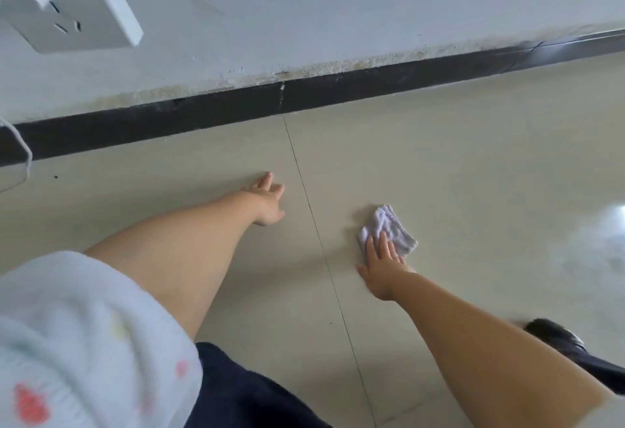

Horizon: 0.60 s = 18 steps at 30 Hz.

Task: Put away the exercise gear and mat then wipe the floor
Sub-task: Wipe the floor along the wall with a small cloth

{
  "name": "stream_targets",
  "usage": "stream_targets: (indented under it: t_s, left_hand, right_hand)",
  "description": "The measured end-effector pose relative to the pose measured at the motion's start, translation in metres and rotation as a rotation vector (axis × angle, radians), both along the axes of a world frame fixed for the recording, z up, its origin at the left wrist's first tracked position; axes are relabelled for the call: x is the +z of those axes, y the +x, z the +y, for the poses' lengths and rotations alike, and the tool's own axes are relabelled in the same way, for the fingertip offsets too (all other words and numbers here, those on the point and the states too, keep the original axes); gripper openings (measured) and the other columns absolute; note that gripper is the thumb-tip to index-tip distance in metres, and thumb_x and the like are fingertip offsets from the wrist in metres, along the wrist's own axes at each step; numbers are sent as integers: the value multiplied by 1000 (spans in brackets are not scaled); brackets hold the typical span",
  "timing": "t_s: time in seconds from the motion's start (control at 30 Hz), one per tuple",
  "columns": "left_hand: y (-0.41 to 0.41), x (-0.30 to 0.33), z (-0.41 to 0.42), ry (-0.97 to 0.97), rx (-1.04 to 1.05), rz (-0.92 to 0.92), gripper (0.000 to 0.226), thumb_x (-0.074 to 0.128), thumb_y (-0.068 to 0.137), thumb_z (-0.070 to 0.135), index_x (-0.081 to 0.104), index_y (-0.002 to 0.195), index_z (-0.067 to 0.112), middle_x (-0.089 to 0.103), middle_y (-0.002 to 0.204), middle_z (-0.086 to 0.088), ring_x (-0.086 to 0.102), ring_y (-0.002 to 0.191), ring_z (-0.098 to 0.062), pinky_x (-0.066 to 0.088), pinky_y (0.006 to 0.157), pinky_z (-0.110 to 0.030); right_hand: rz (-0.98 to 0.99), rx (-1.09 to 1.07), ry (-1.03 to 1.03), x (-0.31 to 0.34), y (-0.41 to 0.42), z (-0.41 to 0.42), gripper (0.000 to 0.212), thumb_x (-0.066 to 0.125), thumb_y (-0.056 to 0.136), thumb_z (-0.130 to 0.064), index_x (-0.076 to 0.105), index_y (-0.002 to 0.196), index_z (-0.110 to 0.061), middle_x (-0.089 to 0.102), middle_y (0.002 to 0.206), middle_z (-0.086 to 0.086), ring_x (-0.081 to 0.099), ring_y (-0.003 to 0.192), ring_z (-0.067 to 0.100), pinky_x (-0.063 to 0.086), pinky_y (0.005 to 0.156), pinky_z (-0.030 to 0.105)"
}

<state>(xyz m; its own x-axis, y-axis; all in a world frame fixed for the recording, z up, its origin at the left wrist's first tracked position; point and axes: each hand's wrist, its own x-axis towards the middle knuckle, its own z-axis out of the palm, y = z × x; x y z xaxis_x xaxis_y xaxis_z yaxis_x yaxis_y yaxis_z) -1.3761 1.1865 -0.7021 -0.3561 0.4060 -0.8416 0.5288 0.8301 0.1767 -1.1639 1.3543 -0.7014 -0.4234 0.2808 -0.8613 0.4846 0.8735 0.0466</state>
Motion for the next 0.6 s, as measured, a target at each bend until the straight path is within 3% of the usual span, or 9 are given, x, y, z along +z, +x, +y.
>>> stream_targets:
  t_s: [0.17, 0.3, 0.37, 0.5, 0.6]
  left_hand:
    - [14, 9, 18, -102, -71, 137, 68, 30, 100, 44, -2, 152, 14, -20, 157, -13, -3, 147, -29, 10, 117, -49]
    - [59, 6, 42, 59, -55, 338, 61, 28, 100, 39, 4, 152, 17, -10, 159, -10, -4, 147, -24, 7, 117, -48]
    - [91, 0, 56, 132, -29, 385, 61, 29, 100, 37, 3, 152, 19, -9, 160, -8, -4, 148, -21, 6, 117, -45]
    - [161, -22, 89, 208, 212, 478, 61, 33, 96, 33, 15, 152, 19, 1, 160, -12, 8, 148, -23, 17, 114, -51]
    - [192, -29, 120, 150, 468, 475, 65, 54, 88, 29, 31, 147, 14, 20, 156, -15, 26, 143, -31, 29, 106, -57]
  right_hand:
    - [144, 236, 49, 5, 9, 11, 65, 20, 104, -36, -15, 148, -4, -23, 154, 21, -17, 145, 33, 0, 119, 41]
    - [330, 459, 34, -17, 29, 37, 77, 36, 98, -13, -26, 142, 0, -36, 146, 16, -21, 143, 35, -4, 118, 43]
    - [368, 516, -25, -28, 34, 50, 78, 36, 97, -13, -26, 142, -2, -37, 145, 15, -23, 143, 35, -3, 120, 45]
    - [426, 614, -120, -35, 11, 72, 65, 22, 102, -26, -22, 146, -6, -29, 153, 15, -23, 143, 32, -7, 117, 43]
    - [459, 741, -126, -44, -30, 107, 65, 22, 103, -26, -21, 146, -6, -27, 154, 15, -21, 144, 32, -6, 117, 43]
